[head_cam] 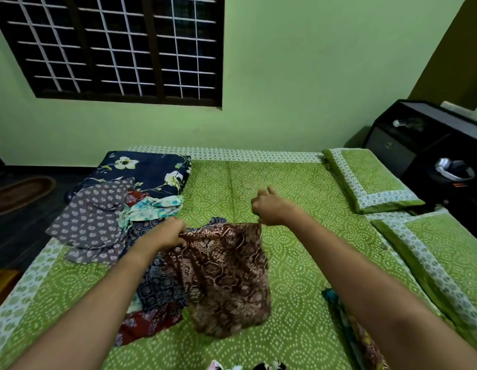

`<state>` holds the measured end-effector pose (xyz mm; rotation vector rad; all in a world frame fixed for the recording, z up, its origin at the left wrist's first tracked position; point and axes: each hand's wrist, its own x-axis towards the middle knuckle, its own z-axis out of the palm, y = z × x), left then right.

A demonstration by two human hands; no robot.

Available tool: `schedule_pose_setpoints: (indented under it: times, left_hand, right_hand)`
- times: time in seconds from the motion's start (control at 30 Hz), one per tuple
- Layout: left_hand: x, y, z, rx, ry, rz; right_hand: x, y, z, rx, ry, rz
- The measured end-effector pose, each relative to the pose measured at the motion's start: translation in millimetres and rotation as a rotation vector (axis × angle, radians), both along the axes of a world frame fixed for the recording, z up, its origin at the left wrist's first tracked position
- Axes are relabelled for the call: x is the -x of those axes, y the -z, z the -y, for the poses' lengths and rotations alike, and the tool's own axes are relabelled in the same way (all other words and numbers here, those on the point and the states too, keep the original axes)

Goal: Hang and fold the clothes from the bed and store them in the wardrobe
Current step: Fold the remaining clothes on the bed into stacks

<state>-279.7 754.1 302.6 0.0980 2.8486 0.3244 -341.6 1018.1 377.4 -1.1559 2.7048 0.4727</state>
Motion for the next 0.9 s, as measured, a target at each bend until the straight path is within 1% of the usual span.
schedule_pose_setpoints:
  times: [0.03,0.1,0.17,0.23,0.27,0.37,0.47,0.5,0.57,0.63,0.7,0.8,0.9]
  left_hand:
    - [0.5,1.0,3.7,0.011,0.009,0.002]
    - [-1.8,2.8,-0.5,-0.066,0.076,0.053]
    - [-3.9,3.4,-18.5,-0.141,0.141,0.119]
    - [-0.2,5.0,-36.9,-0.146,0.188,0.15]
    - [1.1,6.0,-43.3,-0.163,0.202,0.148]
    - [3.5,-5.3,-47.8,-0.309,0.211,0.11]
    - [0.0,-27.5,-37.2,-0.486,0.194,0.052]
    - [-1.0,-33.5,-32.2,-0.53,0.172,0.01]
    - [-3.2,-43.6,-25.7,-0.599,0.082,-0.101]
    - [-5.6,-51.6,-26.2,-0.674,-0.021,-0.209]
    - [-6.0,-56.7,-29.1,-0.692,-0.1,-0.313]
    - [-3.4,-55.6,-25.3,-0.696,-0.219,-0.467]
    - [0.6,-54.3,-20.8,-0.777,-0.333,-0.566]
  right_hand:
    - [2.4,1.7,-5.1,0.131,0.053,0.065]
    - [5.3,4.2,-9.7,0.281,0.141,0.241]
    - [-2.4,8.3,-4.3,0.31,0.17,0.344]
    - [-12.8,23.3,10.6,0.379,0.175,0.507]
    - [-19.3,30.2,20.6,0.422,0.156,0.552]
    - [-33.1,48.4,45.5,0.634,0.083,0.632]
    - [-42.6,47.1,54.7,0.878,0.212,0.829]
    - [-44.2,45.9,55.5,0.912,0.245,0.876]
    - [-42.3,48.2,54.3,0.897,0.275,0.914]
    - [-38.0,53.5,52.7,0.836,0.352,0.855]
    - [-31.6,58.4,49.0,0.752,0.4,0.707]
    - [-19.9,62.4,36.0,0.541,0.428,0.435]
    - [-10.9,68.9,15.8,0.396,0.538,0.301]
